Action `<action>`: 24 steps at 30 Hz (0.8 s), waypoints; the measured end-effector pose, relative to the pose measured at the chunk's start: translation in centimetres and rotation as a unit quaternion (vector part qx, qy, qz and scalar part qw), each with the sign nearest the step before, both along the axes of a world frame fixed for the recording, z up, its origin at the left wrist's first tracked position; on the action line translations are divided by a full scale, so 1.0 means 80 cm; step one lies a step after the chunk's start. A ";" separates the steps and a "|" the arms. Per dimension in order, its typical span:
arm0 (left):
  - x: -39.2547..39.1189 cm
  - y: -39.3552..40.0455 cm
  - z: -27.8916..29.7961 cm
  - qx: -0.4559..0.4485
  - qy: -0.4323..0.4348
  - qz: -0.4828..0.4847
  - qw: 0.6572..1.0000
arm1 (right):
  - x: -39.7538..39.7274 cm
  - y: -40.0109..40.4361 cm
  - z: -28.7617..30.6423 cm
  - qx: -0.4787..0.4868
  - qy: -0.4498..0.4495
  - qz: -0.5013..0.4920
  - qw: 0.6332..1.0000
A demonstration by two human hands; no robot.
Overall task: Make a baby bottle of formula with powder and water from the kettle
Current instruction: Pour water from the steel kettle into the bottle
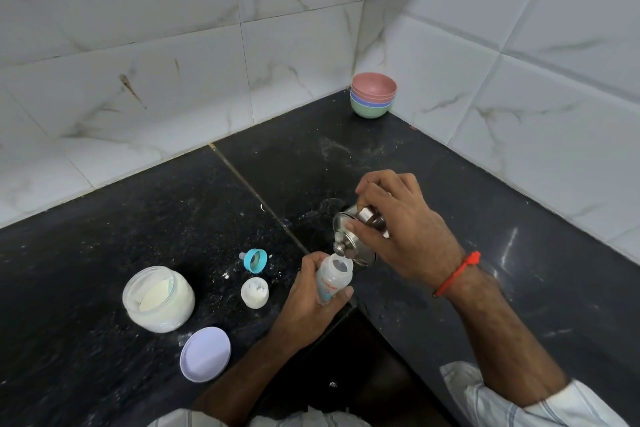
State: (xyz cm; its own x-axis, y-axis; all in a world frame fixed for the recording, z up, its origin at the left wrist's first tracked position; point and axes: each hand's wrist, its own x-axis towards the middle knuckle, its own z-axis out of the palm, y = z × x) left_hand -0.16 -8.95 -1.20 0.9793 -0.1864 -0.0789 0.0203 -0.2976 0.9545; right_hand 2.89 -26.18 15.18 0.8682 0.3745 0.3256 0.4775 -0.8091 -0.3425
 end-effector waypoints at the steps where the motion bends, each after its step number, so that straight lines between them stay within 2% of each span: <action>1: 0.000 0.000 0.000 0.001 0.001 0.001 1.000 | 0.000 0.001 0.000 -0.004 -0.001 0.002 1.000; 10: 0.004 0.000 -0.003 0.008 0.002 0.002 1.000 | 0.001 0.004 0.005 -0.044 -0.004 0.014 0.999; 24: 0.000 0.001 -0.008 0.010 0.001 0.010 1.000 | 0.000 0.005 0.014 -0.054 -0.025 0.023 0.998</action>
